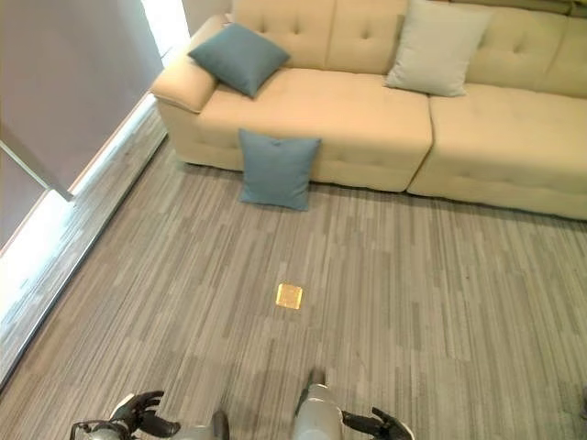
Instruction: Pick up all the scattered cushions and arrange them neatly on the sofa.
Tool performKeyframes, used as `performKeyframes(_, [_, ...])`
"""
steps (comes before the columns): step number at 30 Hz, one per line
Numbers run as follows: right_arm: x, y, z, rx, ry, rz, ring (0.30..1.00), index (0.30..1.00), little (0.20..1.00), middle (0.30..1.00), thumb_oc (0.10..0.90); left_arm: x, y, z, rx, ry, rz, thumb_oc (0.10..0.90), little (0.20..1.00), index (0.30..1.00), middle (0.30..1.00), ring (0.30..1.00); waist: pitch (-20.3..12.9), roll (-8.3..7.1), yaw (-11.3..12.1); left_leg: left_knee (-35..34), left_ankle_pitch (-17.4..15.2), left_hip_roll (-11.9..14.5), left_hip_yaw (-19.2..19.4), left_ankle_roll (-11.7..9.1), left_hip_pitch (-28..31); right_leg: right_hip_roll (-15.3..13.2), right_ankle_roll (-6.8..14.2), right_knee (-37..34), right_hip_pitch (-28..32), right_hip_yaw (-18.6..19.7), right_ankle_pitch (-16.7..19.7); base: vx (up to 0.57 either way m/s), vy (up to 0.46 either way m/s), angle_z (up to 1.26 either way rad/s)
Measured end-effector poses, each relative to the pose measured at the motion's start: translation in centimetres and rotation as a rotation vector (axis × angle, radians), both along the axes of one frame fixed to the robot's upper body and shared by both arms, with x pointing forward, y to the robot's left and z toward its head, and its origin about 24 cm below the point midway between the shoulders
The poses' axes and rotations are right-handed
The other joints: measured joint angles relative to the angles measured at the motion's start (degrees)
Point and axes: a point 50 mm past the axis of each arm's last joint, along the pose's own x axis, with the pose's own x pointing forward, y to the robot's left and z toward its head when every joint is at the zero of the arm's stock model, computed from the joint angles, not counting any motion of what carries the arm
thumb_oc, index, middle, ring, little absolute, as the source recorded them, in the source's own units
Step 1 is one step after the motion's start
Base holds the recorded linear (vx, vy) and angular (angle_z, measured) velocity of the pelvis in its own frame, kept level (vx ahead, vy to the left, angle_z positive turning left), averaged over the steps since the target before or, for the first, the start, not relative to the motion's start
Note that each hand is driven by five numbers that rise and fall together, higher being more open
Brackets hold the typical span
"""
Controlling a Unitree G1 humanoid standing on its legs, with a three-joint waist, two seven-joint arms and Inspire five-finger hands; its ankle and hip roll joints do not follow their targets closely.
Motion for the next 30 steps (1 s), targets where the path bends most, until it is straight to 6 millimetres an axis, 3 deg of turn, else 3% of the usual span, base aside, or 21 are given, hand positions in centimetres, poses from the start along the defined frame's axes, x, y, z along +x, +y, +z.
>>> performKeyframes(1, [0.8,-0.8,0.4,-0.037,0.026,0.01,0.9,0.9,0.9,0.9,0.8,-0.5,-0.7,-0.4,-0.011,0.025,-0.026,0.8,0.9,0.9,0.9,0.9,-0.3,1.78,-0.2,2.2,-0.7,2.8,-2.7,-1.9,0.7,1.8,-2.4,2.6,1.5,-2.3,1.2,0.64,-0.272,0.39])
performKeyframes(3, [0.9,-2.3,1.1,-0.101,0.014,0.047,0.9,0.9,0.9,0.9,0.8,-0.1,-2.7,-0.8,-0.06,0.009,-0.054,0.8,0.9,0.9,0.9,0.9,-1.7,5.13,0.0,11.7,1.4,4.0,-5.6,-4.3,-2.7,3.4,-5.3,5.7,2.5,-3.5,-3.4,0.47,-0.376,0.33])
performKeyframes(5, [3.4,-3.4,2.5,-0.179,-0.101,0.118,0.9,0.9,0.9,0.9,0.8,0.1,-3.5,-0.8,-0.104,-0.047,0.03,0.8,0.9,0.9,0.9,0.9,-1.6,5.35,0.5,24.0,4.0,4.6,-6.4,-5.8,-8.9,4.8,-6.6,8.0,1.8,-2.4,-6.8,0.41,-0.548,-0.17])
performKeyframes(6, [5.9,-2.4,3.2,-0.186,-0.202,0.208,0.9,0.9,0.9,0.9,0.8,0.0,-3.1,-0.7,-0.118,-0.08,0.171,0.8,0.9,0.9,0.9,0.9,-1.3,5.0,1.2,32.4,11.1,5.0,-7.8,-5.9,-13.9,6.4,-9.4,7.5,2.5,-2.3,-7.6,0.41,-0.297,-0.5])
performKeyframes(8, [6.7,-0.9,3.1,-0.172,-0.222,0.297,0.9,0.9,0.9,0.9,0.8,0.6,-2.2,-0.4,-0.122,-0.128,0.295,0.8,0.9,0.9,0.9,0.9,0.4,2.85,2.7,44.3,18.1,6.6,-4.2,-4.5,-18.2,7.7,-12.2,5.6,5.9,-2.0,-7.9,0.54,-0.154,-0.35])
performKeyframes(9, [7.2,0.0,3.0,-0.17,-0.232,0.329,0.9,0.9,0.9,0.9,0.8,0.8,-1.8,-0.2,-0.129,-0.153,0.351,0.8,0.9,0.9,0.9,0.9,1.0,2.37,3.4,47.7,16.5,7.0,-2.2,-3.2,-20.7,9.1,-12.6,3.5,8.9,-3.1,-9.8,0.52,-0.02,0.1])
performKeyframes(11, [6.9,0.9,2.7,-0.155,-0.237,0.355,0.9,0.9,0.9,0.9,0.8,1.3,-1.1,0.2,-0.129,-0.199,0.393,0.8,0.9,0.9,0.9,0.9,1.8,0.58,4.5,46.4,13.1,6.8,1.5,-0.3,-24.6,10.6,-11.8,-0.1,12.7,-4.4,-9.9,0.33,0.031,0.3])
performKeyframes(12, [6.5,1.1,2.6,-0.152,-0.238,0.363,0.9,0.9,0.9,0.9,0.8,1.7,-0.7,0.4,-0.125,-0.225,0.427,0.8,0.9,0.9,0.9,0.9,2.0,0.06,5.3,41.7,11.6,6.5,4.0,0.3,-26.2,11.3,-12.8,-1.3,13.4,-5.6,-8.5,0.41,0.075,0.15])
performKeyframes(13, [7.3,1.2,3.0,-0.163,-0.26,0.373,0.9,0.9,0.9,0.9,0.8,1.6,-0.2,0.5,-0.126,-0.238,0.479,0.8,0.9,0.9,0.9,0.9,3.0,-0.46,6.4,37.7,10.8,6.5,5.1,0.2,-29.8,13.2,-12.4,-2.7,14.2,-6.1,-9.3,0.56,0.123,0.03])
performKeyframes(15, [7.9,1.2,3.4,-0.173,-0.287,0.386,0.9,0.9,0.9,0.9,0.8,1.1,0.0,0.4,-0.126,-0.218,0.512,0.8,0.9,0.9,0.9,0.9,3.9,0.02,7.4,25.6,10.7,6.5,4.9,0.0,-30.9,15.3,-12.0,-4.6,15.9,-6.4,-9.4,0.55,0.13,-0.07])
performKeyframes(17, [8.9,1.7,3.8,-0.183,-0.319,0.425,0.9,0.9,0.9,0.9,0.8,-0.5,0.2,-0.1,-0.121,-0.152,0.589,0.8,0.9,0.9,0.9,0.9,5.4,-0.32,8.9,12.7,12.9,6.8,0.6,-2.3,-32.1,18.1,-11.2,-6.2,18.1,-6.0,-10.2,0.63,0.14,-0.25])
performKeyframes(19, [9.7,2.2,4.2,-0.185,-0.344,0.452,0.9,0.9,0.9,0.9,0.8,-1.8,0.2,-0.5,-0.114,-0.091,0.611,0.8,0.9,0.9,0.9,0.9,7.2,-1.51,9.6,13.8,14.0,6.3,-0.5,-2.1,-34.2,18.4,-10.6,-6.8,20.5,-6.1,-12.1,0.51,0.144,-0.13])
performKeyframes(21, [8.5,2.3,3.7,-0.181,-0.313,0.462,0.9,0.9,0.9,0.9,0.8,-3.3,0.2,-0.8,-0.102,-0.034,0.614,0.8,0.9,0.9,0.9,0.9,7.2,-2.54,10.8,15.7,14.5,4.3,-1.2,-0.9,-33.5,17.8,-8.8,-5.5,23.4,-5.7,-14.4,0.55,0.263,-0.02])
performKeyframes(22, [7.9,2.1,3.5,-0.179,-0.3,0.46,0.9,0.9,0.9,0.9,0.8,-4.0,0.1,-0.9,-0.096,-0.014,0.604,0.8,0.9,0.9,0.9,0.9,6.6,-2.5,11.3,15.2,14.7,3.3,-1.4,0.6,-31.9,17.1,-7.1,-3.6,23.9,-5.1,-16.3,0.45,0.316,0.1])
performKeyframes(23, [7.9,2.8,3.2,-0.161,-0.303,0.451,0.9,0.9,0.9,0.9,0.8,-3.3,0.6,-0.7,-0.078,-0.028,0.563,0.8,0.9,0.9,0.9,0.9,7.1,-4.36,11.5,15.3,13.1,1.2,-0.6,2.5,-31.5,13.7,-5.8,2.8,21.4,-4.1,-17.5,0.55,0.397,0.28])
performKeyframes(24, [7.9,3.1,3.2,-0.149,-0.31,0.446,0.9,0.9,0.9,0.9,0.8,-2.4,0.8,-0.4,-0.078,-0.052,0.538,0.8,0.9,0.9,0.9,0.9,7.1,-5.02,11.4,15.3,12.0,-0.3,-0.8,4.7,-31.6,11.1,-5.6,11.3,17.6,-2.2,-17.5,0.41,0.301,0.41])
performKeyframes(25, [8.0,3.5,3.1,-0.137,-0.317,0.444,0.9,0.9,0.9,0.9,0.8,-1.6,0.8,-0.2,-0.083,-0.077,0.524,0.8,0.9,0.9,0.9,0.9,7.3,-5.35,11.3,16.4,11.7,-1.7,-0.4,5.8,-31.5,9.4,-5.9,17.4,15.0,-0.8,-16.1,0.26,0.178,0.44])
performKeyframes(26, [8.0,3.7,3.1,-0.128,-0.322,0.446,0.9,0.9,0.9,0.9,0.8,-1.2,0.8,-0.2,-0.085,-0.086,0.517,0.8,0.9,0.9,0.9,0.9,7.5,-5.17,11.2,17.8,9.3,-2.6,-0.2,7.3,-31.3,8.6,-6.9,23.4,12.6,1.1,-13.7,0.19,0.103,0.57])
performKeyframes(27, [8.1,4.7,2.9,-0.097,-0.332,0.456,0.9,0.9,0.9,0.9,0.8,-0.2,1.2,0.2,-0.071,-0.112,0.482,0.8,0.9,0.9,0.9,0.9,7.6,-5.1,10.8,18.8,9.4,-3.5,-0.6,7.4,-30.1,6.6,-5.9,31.6,10.1,4.2,-12.2,0.48,0.187,0.44])
performKeyframes(29, [9.0,6.1,3.3,-0.062,-0.385,0.493,0.9,0.9,0.9,0.9,0.8,1.9,1.8,1.1,-0.067,-0.193,0.45,0.8,0.9,0.9,0.9,0.9,8.0,-4.32,10.9,20.5,4.1,-4.3,-1.2,11.2,-28.9,7.7,-4.9,33.4,6.9,7.5,-12.9,0.55,0.136,0.17])
performKeyframes(30, [10.1,7.0,4.0,-0.053,-0.447,0.518,0.9,0.9,0.9,0.9,0.8,2.6,2.3,1.5,-0.046,-0.208,0.427,0.8,0.9,0.9,0.9,0.9,8.6,-3.91,9.7,19.8,3.5,-5.3,-3.4,11.4,-28.5,9.5,-4.5,33.5,3.0,9.5,-15.3,0.33,0.0,0.26])
